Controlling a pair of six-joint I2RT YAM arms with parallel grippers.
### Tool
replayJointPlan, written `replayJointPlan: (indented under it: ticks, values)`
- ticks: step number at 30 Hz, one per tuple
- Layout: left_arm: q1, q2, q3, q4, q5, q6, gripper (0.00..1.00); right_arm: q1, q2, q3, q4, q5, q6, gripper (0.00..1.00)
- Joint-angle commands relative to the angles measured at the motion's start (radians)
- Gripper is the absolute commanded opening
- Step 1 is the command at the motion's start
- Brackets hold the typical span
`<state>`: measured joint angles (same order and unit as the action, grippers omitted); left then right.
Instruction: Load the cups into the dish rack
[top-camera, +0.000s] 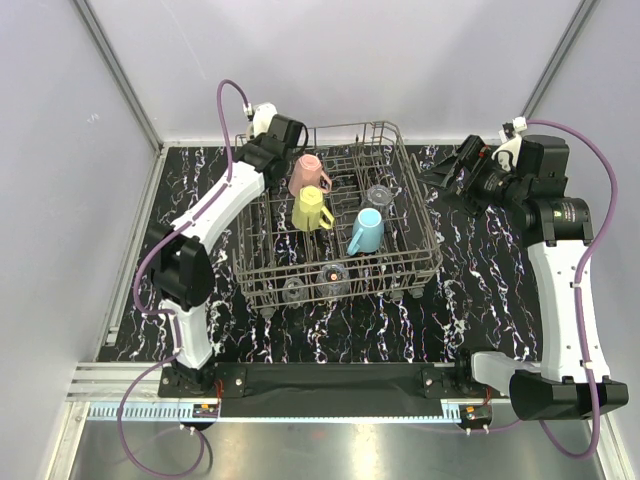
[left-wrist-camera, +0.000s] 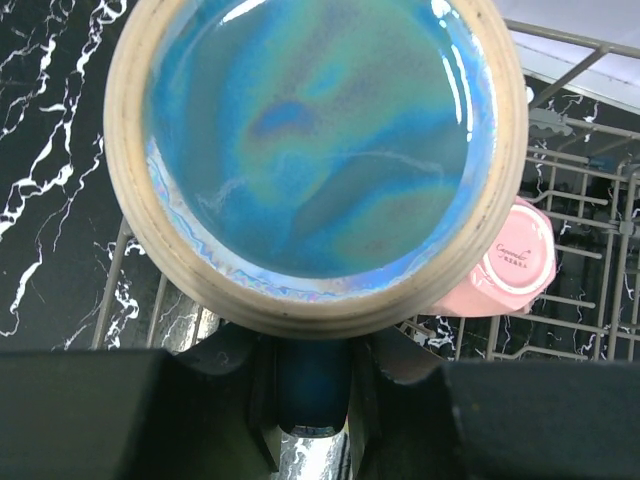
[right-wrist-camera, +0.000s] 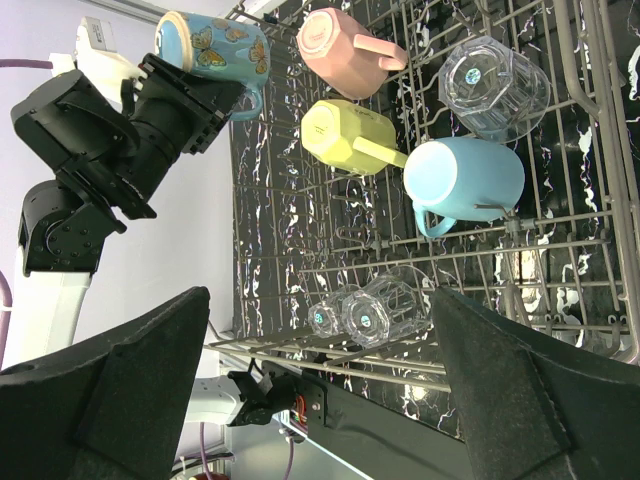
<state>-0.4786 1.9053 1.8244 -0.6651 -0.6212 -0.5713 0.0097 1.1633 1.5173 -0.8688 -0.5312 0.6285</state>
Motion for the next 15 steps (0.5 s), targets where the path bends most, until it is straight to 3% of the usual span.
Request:
replayJointPlan:
  ticks: [1, 15]
  values:
    - [0.002, -0.009, 0.081, 0.052, -0.104, -0.07, 0.0, -0.004, 0.006, -0.005, 0.031, 0.016, -0.012, 1.0]
    - [0.003, 0.046, 0.099, -0.039, -0.114, -0.157, 0.0, -0.005, 0.016, -0.003, 0.04, -0.009, 0.0, 1.0]
